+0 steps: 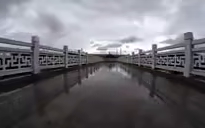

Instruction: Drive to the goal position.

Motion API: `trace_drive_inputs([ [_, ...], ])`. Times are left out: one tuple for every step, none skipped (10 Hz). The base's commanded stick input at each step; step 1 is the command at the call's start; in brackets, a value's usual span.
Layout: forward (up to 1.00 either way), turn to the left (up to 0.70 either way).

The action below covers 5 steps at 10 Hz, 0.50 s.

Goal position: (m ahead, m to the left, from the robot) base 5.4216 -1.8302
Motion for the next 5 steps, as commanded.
trace_drive_inputs([
  [0.45,0.00],
  [0.45,0.00],
  [0.45,0.00],
  [0.45,0.00],
  [0.45,0.00],
])
